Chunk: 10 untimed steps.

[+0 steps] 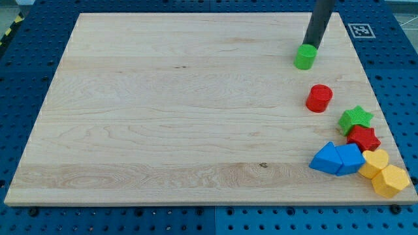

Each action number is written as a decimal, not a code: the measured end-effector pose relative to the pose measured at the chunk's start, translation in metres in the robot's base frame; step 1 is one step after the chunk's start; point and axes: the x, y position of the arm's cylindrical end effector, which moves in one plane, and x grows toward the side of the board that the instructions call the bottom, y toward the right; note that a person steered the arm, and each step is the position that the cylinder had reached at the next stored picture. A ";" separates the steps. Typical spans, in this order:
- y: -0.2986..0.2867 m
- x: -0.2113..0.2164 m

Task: Push the red circle above the blue triangle

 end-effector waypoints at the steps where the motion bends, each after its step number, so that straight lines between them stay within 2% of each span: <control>1: 0.000 0.024; 4: 0.000 0.091; 10: 0.000 0.159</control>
